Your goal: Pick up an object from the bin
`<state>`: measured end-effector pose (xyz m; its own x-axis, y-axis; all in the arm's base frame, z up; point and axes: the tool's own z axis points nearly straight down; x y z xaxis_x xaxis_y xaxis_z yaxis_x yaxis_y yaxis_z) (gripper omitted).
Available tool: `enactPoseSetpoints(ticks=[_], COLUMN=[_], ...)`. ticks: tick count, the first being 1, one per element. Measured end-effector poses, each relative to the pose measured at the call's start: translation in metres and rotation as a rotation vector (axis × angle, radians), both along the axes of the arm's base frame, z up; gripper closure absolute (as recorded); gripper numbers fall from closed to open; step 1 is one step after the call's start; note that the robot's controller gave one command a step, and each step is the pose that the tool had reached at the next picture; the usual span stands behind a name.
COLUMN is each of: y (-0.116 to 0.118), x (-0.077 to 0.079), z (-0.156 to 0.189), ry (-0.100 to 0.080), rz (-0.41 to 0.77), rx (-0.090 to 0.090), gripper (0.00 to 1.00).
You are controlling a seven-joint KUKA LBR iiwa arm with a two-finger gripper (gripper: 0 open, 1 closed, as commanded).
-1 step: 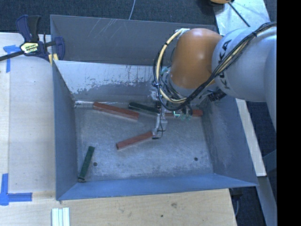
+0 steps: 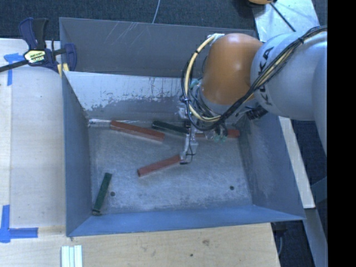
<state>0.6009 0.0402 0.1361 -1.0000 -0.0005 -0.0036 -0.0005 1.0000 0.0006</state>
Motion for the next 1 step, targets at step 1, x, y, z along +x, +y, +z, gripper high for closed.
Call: enactPoseSetpoints(ticks=[1], y=[0.0103], x=[-0.0202], z=[-0.0578], ry=[-0.001], rz=[0.107], rx=[-0.001], gripper=[0.0])
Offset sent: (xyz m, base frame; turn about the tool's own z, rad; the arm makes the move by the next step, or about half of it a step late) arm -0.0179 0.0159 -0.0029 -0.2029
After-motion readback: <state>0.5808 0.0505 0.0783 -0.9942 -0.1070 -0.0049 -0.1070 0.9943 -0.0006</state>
